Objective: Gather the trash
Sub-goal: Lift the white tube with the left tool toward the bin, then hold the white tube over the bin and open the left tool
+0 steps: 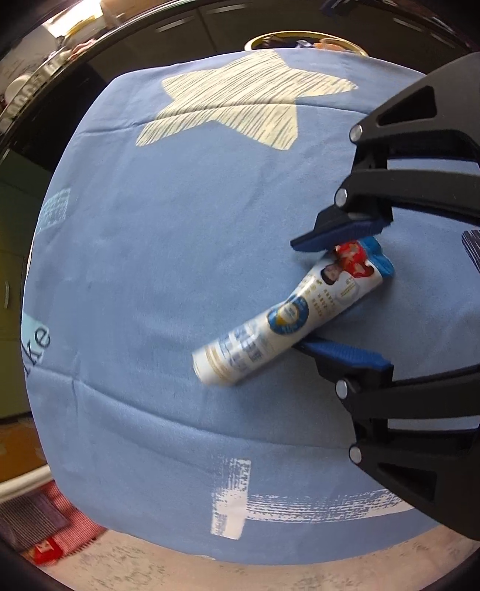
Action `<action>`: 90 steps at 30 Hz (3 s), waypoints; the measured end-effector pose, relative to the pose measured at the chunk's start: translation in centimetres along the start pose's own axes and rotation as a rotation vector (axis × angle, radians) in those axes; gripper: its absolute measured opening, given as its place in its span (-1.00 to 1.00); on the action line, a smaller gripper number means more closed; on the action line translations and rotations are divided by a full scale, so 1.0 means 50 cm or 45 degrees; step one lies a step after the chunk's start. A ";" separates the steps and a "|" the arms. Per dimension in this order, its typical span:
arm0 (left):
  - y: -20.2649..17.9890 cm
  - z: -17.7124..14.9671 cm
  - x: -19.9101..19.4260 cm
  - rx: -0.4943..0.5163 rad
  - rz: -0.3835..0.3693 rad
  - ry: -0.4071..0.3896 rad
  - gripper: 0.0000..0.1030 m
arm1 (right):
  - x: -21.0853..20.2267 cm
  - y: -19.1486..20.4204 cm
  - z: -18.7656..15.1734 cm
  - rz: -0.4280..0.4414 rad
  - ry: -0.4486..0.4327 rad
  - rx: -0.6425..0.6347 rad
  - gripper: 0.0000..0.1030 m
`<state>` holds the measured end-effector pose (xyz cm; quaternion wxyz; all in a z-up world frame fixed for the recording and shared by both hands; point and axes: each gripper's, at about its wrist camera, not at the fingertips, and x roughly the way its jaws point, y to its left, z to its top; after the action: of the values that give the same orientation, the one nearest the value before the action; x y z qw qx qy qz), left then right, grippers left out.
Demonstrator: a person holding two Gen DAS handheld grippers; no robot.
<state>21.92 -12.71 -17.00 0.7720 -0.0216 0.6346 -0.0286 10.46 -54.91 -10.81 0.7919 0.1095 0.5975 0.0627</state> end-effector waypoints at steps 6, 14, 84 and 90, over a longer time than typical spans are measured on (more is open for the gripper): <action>-0.069 -0.012 0.001 0.251 0.017 0.003 -0.29 | -0.003 0.004 -0.002 0.000 0.012 -0.002 0.29; -0.102 -0.050 -0.012 0.357 0.022 0.058 -0.37 | -0.009 0.009 -0.006 -0.013 0.021 -0.012 0.29; -0.116 -0.269 -0.229 0.602 -0.012 -0.866 0.91 | -0.118 0.025 -0.269 -0.161 -0.482 0.040 0.80; 0.102 -0.363 -0.296 0.203 0.006 -0.914 0.91 | -0.141 0.126 -0.314 -0.228 -0.650 -0.011 0.81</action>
<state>1.33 -6.50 -6.38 0.9448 0.0316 0.3191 -0.0668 -6.36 -48.91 -6.80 0.9197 0.0652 0.3856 -0.0347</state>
